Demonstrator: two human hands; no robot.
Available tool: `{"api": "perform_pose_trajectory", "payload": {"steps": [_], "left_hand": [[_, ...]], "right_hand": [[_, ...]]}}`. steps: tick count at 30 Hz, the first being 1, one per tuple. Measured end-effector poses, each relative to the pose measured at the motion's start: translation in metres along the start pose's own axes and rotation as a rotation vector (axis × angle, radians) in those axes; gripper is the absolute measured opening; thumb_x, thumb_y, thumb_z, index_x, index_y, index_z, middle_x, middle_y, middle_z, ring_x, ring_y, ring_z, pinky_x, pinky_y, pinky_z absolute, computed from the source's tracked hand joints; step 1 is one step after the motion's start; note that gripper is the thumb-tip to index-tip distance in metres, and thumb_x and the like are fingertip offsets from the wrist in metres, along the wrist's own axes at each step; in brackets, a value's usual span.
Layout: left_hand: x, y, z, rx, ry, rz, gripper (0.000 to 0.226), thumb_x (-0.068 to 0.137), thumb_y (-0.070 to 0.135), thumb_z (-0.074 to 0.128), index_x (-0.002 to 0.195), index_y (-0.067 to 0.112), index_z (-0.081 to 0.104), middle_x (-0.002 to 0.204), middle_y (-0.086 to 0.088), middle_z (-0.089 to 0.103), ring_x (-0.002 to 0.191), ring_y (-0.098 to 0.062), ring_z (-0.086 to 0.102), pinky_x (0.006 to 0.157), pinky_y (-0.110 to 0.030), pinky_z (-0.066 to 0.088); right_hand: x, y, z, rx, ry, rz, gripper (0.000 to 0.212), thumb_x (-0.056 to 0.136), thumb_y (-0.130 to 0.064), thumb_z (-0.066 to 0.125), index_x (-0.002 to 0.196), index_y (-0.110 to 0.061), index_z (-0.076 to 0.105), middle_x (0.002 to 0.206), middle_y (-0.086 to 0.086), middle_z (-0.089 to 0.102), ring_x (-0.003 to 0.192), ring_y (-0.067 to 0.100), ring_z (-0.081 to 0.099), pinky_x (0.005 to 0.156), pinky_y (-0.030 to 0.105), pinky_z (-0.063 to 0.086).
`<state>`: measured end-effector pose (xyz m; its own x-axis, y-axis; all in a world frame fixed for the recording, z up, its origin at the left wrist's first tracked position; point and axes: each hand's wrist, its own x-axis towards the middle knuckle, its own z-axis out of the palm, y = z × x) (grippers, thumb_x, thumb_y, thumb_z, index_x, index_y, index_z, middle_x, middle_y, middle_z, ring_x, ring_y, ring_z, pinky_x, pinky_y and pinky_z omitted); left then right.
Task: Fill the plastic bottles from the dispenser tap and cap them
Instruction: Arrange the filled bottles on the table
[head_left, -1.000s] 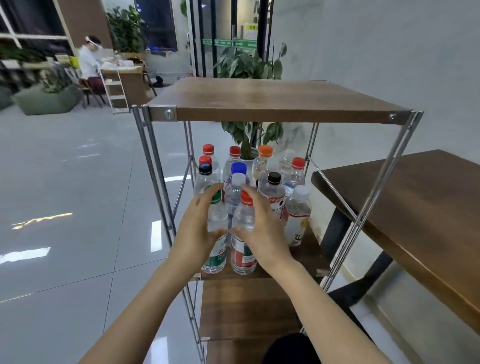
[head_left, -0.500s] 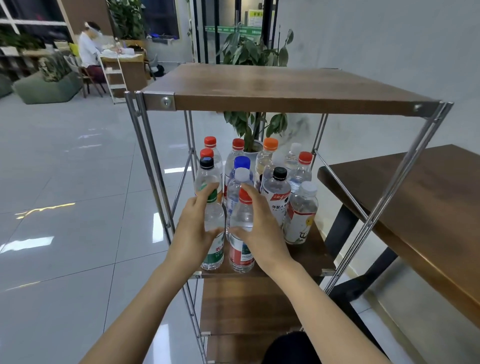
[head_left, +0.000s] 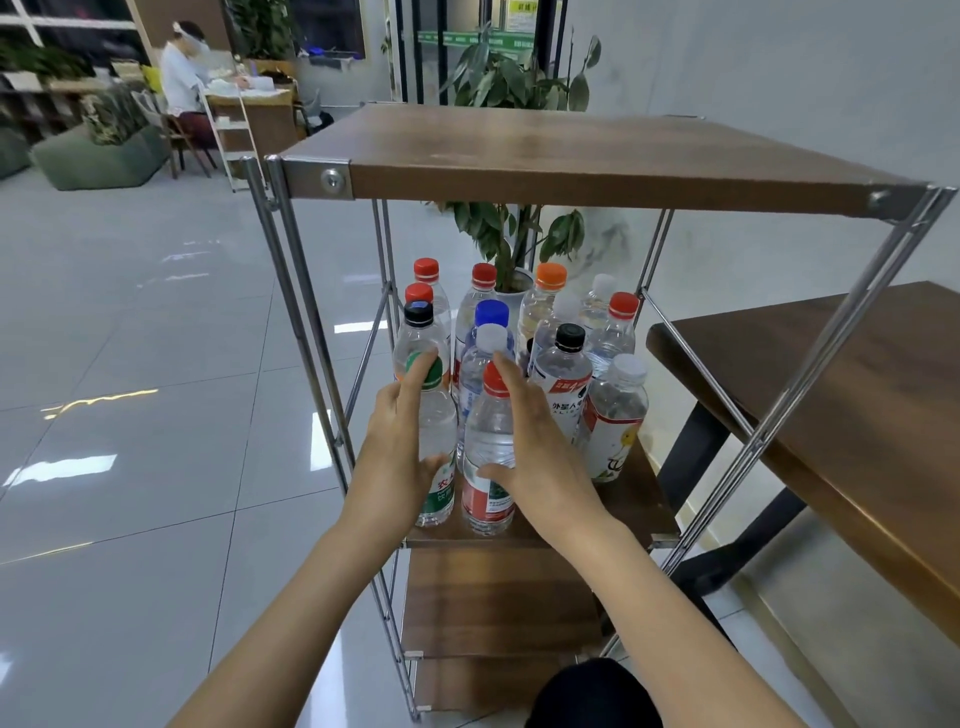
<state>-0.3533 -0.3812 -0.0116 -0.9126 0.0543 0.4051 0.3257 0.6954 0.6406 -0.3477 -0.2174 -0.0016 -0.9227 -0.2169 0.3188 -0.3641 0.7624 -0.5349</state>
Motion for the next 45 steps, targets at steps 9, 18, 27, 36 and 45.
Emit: {"api": "perform_pose_trajectory", "payload": {"steps": [9, 18, 27, 36, 45], "left_hand": [[0.005, -0.004, -0.002, -0.024, 0.014, -0.023, 0.112, 0.071, -0.007, 0.083, 0.152, 0.036, 0.018, 0.143, -0.007, 0.041, 0.126, -0.02, 0.048, 0.096, -0.023, 0.037], [0.004, -0.006, -0.002, -0.035, 0.021, -0.01, 0.115, 0.07, -0.006, 0.084, 0.15, 0.04, 0.017, 0.142, -0.005, 0.042, 0.115, -0.001, 0.038, 0.095, -0.02, 0.036], [-0.001, -0.002, 0.001, -0.006, 0.023, -0.006, 0.113, 0.073, -0.004, 0.082, 0.153, 0.038, 0.014, 0.149, -0.002, 0.035, 0.13, -0.016, 0.043, 0.094, -0.022, 0.038], [-0.016, 0.029, -0.02, 0.282, -0.001, 0.028, 0.111, 0.071, 0.012, 0.087, 0.148, 0.043, 0.013, 0.16, 0.003, 0.013, 0.139, -0.027, 0.035, 0.081, -0.04, 0.056], [-0.029, 0.108, 0.01, 0.074, 0.07, 0.398, 0.053, 0.068, 0.002, 0.086, 0.116, 0.017, 0.068, 0.121, 0.001, 0.064, 0.108, -0.025, 0.061, 0.078, -0.038, 0.056]], "right_hand": [[0.007, 0.0, 0.008, 0.006, 0.035, -0.012, 0.12, 0.086, -0.023, 0.075, 0.132, -0.065, -0.027, 0.161, -0.009, 0.013, 0.145, 0.014, 0.029, 0.103, 0.036, 0.045], [0.005, -0.002, 0.019, 0.029, 0.106, -0.007, 0.117, 0.087, -0.018, 0.075, 0.141, -0.058, -0.021, 0.16, -0.005, 0.016, 0.145, 0.017, 0.029, 0.102, 0.042, 0.046], [0.004, -0.003, 0.019, -0.007, 0.088, 0.005, 0.115, 0.089, -0.019, 0.073, 0.145, -0.052, -0.022, 0.164, -0.005, 0.009, 0.148, 0.018, 0.023, 0.105, 0.042, 0.044], [-0.016, -0.005, -0.017, -0.133, 0.048, -0.027, 0.107, 0.093, -0.02, 0.067, 0.147, -0.052, -0.019, 0.165, -0.006, 0.005, 0.15, 0.019, 0.017, 0.109, 0.041, 0.039], [-0.092, 0.03, -0.105, -0.256, 0.279, 0.059, 0.064, 0.092, -0.024, 0.067, 0.148, -0.031, 0.038, 0.146, -0.013, 0.045, 0.136, 0.005, 0.036, 0.106, 0.023, 0.039]]}}
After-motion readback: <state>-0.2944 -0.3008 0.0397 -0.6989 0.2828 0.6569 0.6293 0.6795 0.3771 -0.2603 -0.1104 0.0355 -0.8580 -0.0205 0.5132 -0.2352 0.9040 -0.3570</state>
